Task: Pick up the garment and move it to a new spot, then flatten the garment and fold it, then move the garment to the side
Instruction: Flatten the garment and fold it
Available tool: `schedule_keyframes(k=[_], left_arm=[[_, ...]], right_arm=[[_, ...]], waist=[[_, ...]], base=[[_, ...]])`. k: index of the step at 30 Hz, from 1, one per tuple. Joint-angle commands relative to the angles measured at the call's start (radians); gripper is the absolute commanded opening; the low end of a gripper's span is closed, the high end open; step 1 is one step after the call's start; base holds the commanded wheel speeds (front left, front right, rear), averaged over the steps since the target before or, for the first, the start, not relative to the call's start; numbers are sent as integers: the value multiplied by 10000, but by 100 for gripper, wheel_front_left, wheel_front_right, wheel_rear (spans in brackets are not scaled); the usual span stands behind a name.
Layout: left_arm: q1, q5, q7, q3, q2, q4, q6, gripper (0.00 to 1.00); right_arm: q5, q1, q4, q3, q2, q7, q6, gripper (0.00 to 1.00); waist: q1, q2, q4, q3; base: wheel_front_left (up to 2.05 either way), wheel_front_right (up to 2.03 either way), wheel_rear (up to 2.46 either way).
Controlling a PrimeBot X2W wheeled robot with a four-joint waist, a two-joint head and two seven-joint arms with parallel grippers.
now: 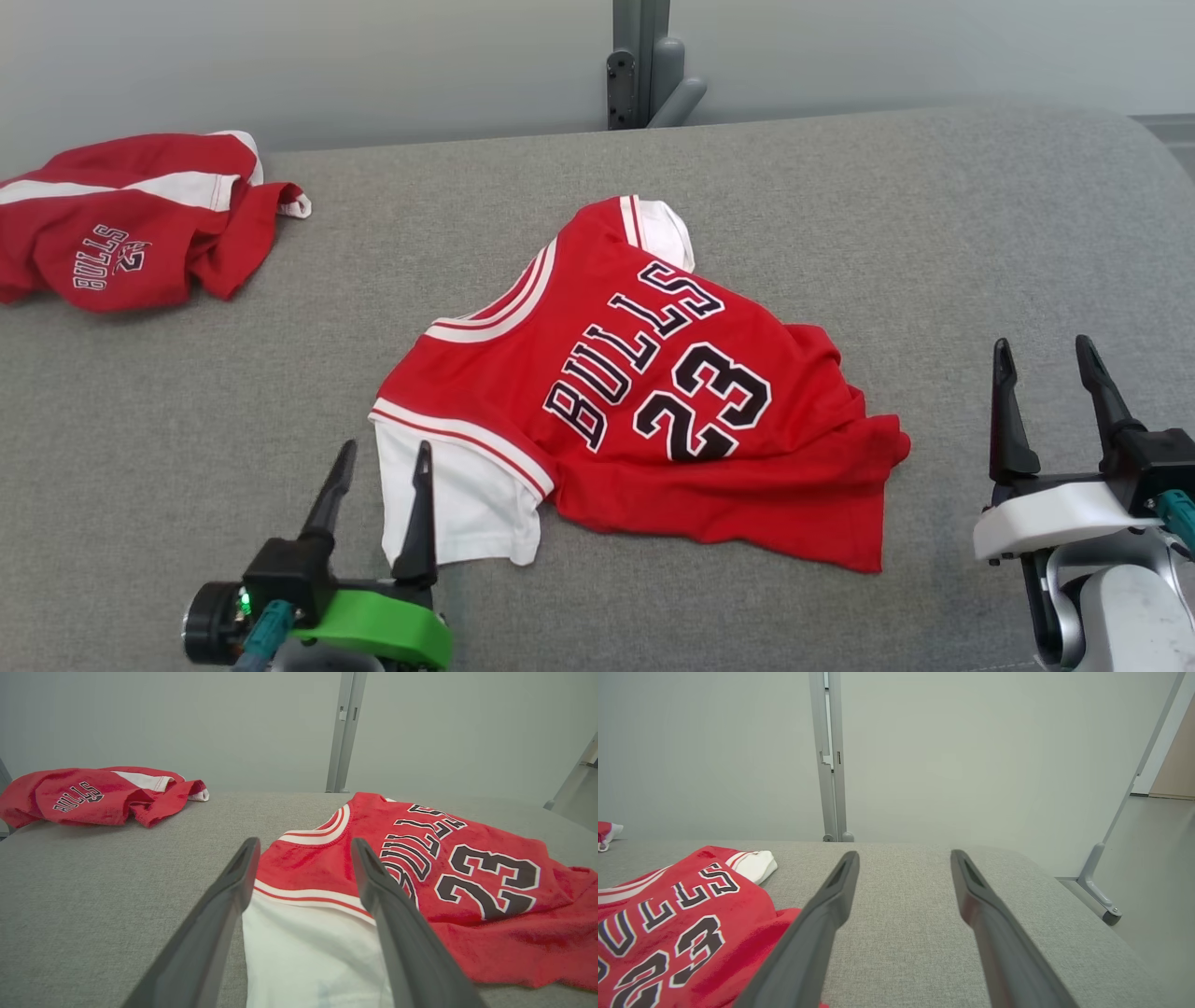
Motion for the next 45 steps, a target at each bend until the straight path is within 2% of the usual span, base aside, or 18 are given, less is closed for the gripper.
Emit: schedule_keyframes(k=[1, 11, 22, 37, 45], left_arm=[[176, 60, 3, 188, 69, -94, 77, 100], [929, 364, 3, 1603, -20, -770, 255, 100], [1438, 431, 3, 2216, -241, -889, -48, 100], [1551, 327, 3, 2173, -290, -669, -69, 100], [1019, -397, 131, 1363, -280, 1586, -161, 100]], right_arm=[[89, 179, -93, 82, -18, -24, -17, 100], [777, 698, -596, 1336, -18, -24, -17, 100], [1303, 1097, -569, 1800, -15, -23, -17, 100], [1373, 1008, -464, 2010, -16, -23, -17, 100], [1301, 926, -299, 2071, -16, -23, -17, 100]], waist=[[0, 66, 37, -128], [0, 66, 44, -609], [0, 66, -31, -833], [0, 66, -55, -870], [0, 66, -91, -718]], base=[[0, 0, 0], [0, 0, 0], [0, 0, 0], [0, 0, 0], [0, 0, 0]])
